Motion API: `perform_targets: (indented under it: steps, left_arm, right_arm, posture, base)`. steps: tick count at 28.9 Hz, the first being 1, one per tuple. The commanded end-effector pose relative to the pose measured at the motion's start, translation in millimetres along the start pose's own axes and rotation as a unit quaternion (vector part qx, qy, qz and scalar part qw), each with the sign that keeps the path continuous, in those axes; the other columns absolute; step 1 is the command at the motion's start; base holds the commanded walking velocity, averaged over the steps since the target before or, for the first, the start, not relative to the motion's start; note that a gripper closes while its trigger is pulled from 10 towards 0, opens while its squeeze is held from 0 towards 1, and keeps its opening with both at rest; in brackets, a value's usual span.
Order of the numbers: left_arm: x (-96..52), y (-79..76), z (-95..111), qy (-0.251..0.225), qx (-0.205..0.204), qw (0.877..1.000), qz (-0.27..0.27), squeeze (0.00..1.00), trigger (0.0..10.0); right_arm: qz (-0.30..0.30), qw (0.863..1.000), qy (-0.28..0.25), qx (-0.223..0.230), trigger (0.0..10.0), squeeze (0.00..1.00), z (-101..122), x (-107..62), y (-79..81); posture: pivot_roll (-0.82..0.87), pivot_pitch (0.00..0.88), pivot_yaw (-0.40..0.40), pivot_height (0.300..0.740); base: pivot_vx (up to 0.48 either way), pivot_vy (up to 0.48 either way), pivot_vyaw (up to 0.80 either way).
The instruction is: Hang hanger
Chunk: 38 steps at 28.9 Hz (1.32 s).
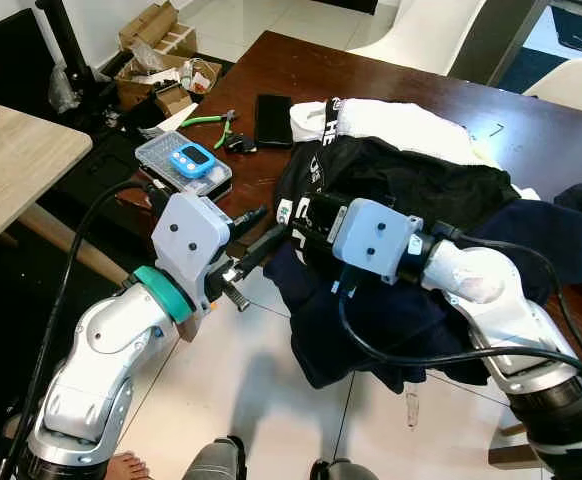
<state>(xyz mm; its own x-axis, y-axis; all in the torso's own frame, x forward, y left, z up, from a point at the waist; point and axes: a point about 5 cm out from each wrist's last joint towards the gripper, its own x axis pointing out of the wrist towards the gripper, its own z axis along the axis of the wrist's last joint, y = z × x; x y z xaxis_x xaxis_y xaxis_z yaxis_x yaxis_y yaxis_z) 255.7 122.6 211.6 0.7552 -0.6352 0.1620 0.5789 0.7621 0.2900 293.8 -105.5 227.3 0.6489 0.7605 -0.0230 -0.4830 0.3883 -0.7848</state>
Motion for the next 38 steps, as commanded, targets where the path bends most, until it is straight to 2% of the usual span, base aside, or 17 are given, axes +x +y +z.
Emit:
perform_targets:
  steps: [1,10,11,13,14,15,16,25,27,28,30,31,32,33,34,36,38]
  left_arm:
    - [-1.7,-2.6,2.2,-0.003,-0.003,1.000,-0.005,0.00,10.0]
    - [-2.0,-3.7,0.9,-0.001,-0.007,1.000,-0.006,0.00,10.0]
    - [-1.8,-3.6,0.7,0.000,-0.007,1.000,-0.006,0.00,10.0]
    - [-1.8,-3.6,0.7,0.000,-0.007,1.000,-0.006,0.00,10.0]
    - [-1.6,-3.5,0.6,0.000,-0.007,1.000,-0.006,0.00,10.0]
    - [-1.6,-3.5,0.6,0.000,-0.007,1.000,-0.006,0.00,10.0]
    - [-1.4,-3.3,0.4,0.000,-0.007,1.000,-0.006,0.00,10.0]
    - [-1.6,-2.3,0.8,0.001,-0.007,1.000,-0.001,0.00,10.0]
    - [-1.7,-2.0,1.1,0.000,-0.007,1.000,0.000,0.00,10.0]
    - [-1.6,-1.5,2.4,-0.002,-0.006,1.000,0.001,0.00,10.0]
    - [-1.6,-1.5,2.4,-0.002,-0.006,1.000,0.001,0.00,10.0]
    - [-0.8,-0.7,5.8,-0.009,-0.003,1.000,0.001,0.00,10.0]
    - [-0.8,-0.7,5.8,-0.009,-0.003,1.000,0.001,0.00,10.0]
    - [0.3,0.0,11.5,-0.019,-0.001,1.000,0.000,0.00,10.0]
    - [0.3,0.0,11.5,-0.019,-0.001,1.000,0.000,0.00,10.0]
    - [2.9,1.4,23.7,-0.042,0.004,0.999,-0.003,0.00,10.0]
    - [2.9,1.4,23.7,-0.042,0.004,0.999,-0.003,0.00,10.0]
  right_arm:
    - [0.004,1.000,0.017,-0.013,10.0,0.00,-5.6,-0.3,2.8]
    - [0.066,0.993,0.085,-0.050,10.0,0.00,-27.0,-10.5,15.8]
    - [0.071,0.992,0.092,-0.053,8.2,0.00,-29.5,-11.5,16.8]
    - [0.071,0.992,0.092,-0.053,8.2,0.00,-29.5,-11.5,16.8]
    - [0.077,0.990,0.099,-0.060,3.0,0.00,-32.2,-11.8,18.0]
    - [0.077,0.990,0.099,-0.060,3.0,0.00,-32.2,-11.8,18.0]
    - [0.077,0.989,0.106,-0.064,0.0,0.00,-34.8,-11.2,17.9]
    - [0.023,0.995,0.091,-0.028,0.0,0.00,-33.7,-3.3,9.9]
    - [0.007,0.997,0.081,-0.006,0.0,0.00,-32.6,-2.4,8.0]
    - [-0.017,0.997,0.062,0.042,0.0,0.00,-30.6,-1.5,5.6]
    - [-0.017,0.997,0.062,0.042,0.0,0.00,-30.6,-1.5,5.6]
    - [-0.052,0.993,0.040,0.095,0.0,0.00,-29.1,-1.7,0.2]
    - [-0.052,0.993,0.040,0.095,0.0,0.00,-29.1,-1.7,0.2]
    - [-0.104,0.983,0.010,0.151,0.0,0.00,-26.1,-3.4,-12.1]
    - [-0.104,0.983,0.010,0.151,0.0,0.00,-26.1,-3.4,-12.1]
    - [-0.247,0.932,-0.075,0.256,0.0,0.00,-16.4,-15.7,-56.0]
    - [-0.247,0.932,-0.075,0.256,0.0,0.00,-16.4,-15.7,-56.0]
  posture:
    - [0.07,0.057,0.002,0.740]
    - [0.07,0.058,0.004,0.740]
    - [0.07,0.058,0.006,0.740]
    - [0.07,0.058,0.006,0.740]
    - [0.07,0.058,0.006,0.740]
    - [0.07,0.058,0.006,0.740]
    - [0.07,0.056,0.005,0.740]
    - [0.08,0.053,0.001,0.740]
    - [0.08,0.053,0.001,0.740]
    - [0.07,0.052,0.001,0.740]
    - [0.07,0.052,0.001,0.740]
    - [0.07,0.051,0.002,0.740]
    - [0.07,0.051,0.002,0.740]
    - [0.07,0.050,0.005,0.740]
    - [0.07,0.050,0.005,0.740]
    - [0.07,0.050,0.006,0.740]
    - [0.07,0.050,0.006,0.740]
  base:
    - [0.000,0.000,0.00]
    - [0.000,0.000,0.00]
    - [0.000,0.000,0.00]
    - [0.000,0.000,0.00]
    - [0.000,0.000,0.00]
    - [0.000,0.000,0.00]
    - [0.000,0.000,0.00]
    - [0.000,0.000,0.00]
    - [0.000,0.000,0.00]
    - [0.000,0.000,0.00]
    - [0.000,0.000,0.00]
    - [0.000,0.000,0.00]
    - [0.000,0.000,0.00]
    - [0.000,0.000,0.00]
    - [0.000,0.000,0.00]
    - [0.000,0.000,0.00]
    - [0.000,0.000,0.00]
